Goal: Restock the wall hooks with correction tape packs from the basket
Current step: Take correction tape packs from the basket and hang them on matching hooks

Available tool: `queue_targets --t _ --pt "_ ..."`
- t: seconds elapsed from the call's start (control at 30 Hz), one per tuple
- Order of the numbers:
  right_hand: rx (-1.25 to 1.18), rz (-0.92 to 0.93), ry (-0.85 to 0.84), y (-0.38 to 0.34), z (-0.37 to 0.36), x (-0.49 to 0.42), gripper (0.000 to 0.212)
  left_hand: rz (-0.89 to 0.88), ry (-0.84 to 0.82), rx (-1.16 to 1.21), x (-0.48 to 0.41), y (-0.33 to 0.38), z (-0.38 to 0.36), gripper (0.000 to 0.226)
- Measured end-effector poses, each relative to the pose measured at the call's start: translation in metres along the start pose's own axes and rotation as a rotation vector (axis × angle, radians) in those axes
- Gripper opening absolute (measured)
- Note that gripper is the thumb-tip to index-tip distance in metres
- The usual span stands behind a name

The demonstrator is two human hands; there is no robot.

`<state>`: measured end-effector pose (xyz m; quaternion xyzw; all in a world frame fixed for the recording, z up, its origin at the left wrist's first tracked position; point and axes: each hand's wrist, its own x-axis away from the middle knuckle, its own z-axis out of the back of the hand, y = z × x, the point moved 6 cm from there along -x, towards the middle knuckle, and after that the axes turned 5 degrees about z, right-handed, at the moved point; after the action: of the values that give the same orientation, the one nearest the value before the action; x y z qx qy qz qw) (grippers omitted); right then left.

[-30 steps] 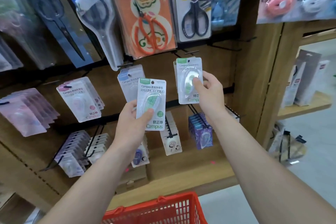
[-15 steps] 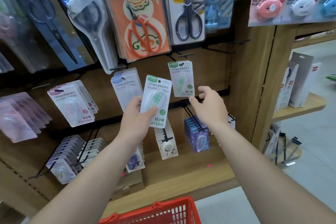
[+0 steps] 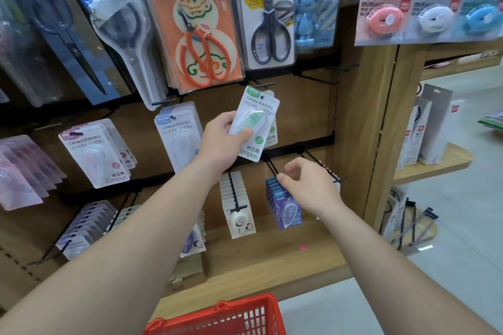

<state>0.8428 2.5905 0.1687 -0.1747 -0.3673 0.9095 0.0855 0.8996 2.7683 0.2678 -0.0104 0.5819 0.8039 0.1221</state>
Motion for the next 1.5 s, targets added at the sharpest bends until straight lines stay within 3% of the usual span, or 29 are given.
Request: queue_targets --t 0.3,0.37,0.47,0.57,0.73,0.87,1.07,1.3,1.5 --pt "0.066 0.038 -0.091 -0.005 -0.015 0.005 0.030 0.065 0.071 -0.058 -0.018 -0.012 -0.007 0.040" --pt "0.086 0.048 -0.113 -0.009 -0.020 0.009 0.028 0.099 0.063 -0.088 -0.017 -0.020 -0.008 0.049" --pt "0.126 0.069 -0.168 -0.016 -0.030 0.020 0.033 0.137 0.041 -0.213 0.004 -0.038 0.002 0.068" --pt "0.151 0.090 -0.238 -0.027 -0.045 0.035 0.040 0.109 -0.029 -0.364 0.046 -0.062 0.022 0.061" --pt "0.209 0.110 -0.390 -0.042 -0.092 0.075 0.035 0.182 -0.128 -0.647 0.127 -0.142 0.075 0.049" --pt "0.286 0.130 -0.565 -0.041 -0.151 0.117 0.047 0.346 -0.173 -0.725 0.189 -0.222 0.119 0.050" --pt "0.294 0.076 -0.772 -0.007 -0.236 0.179 0.053 0.549 -0.231 -0.740 0.264 -0.339 0.154 0.049" --pt "0.278 -0.056 -0.931 0.065 -0.328 0.238 0.061 0.743 -0.310 -0.686 0.309 -0.441 0.147 0.051" --pt "0.327 -0.219 -0.930 0.132 -0.369 0.257 0.067 0.773 -0.322 -0.629 0.299 -0.494 0.117 0.053"
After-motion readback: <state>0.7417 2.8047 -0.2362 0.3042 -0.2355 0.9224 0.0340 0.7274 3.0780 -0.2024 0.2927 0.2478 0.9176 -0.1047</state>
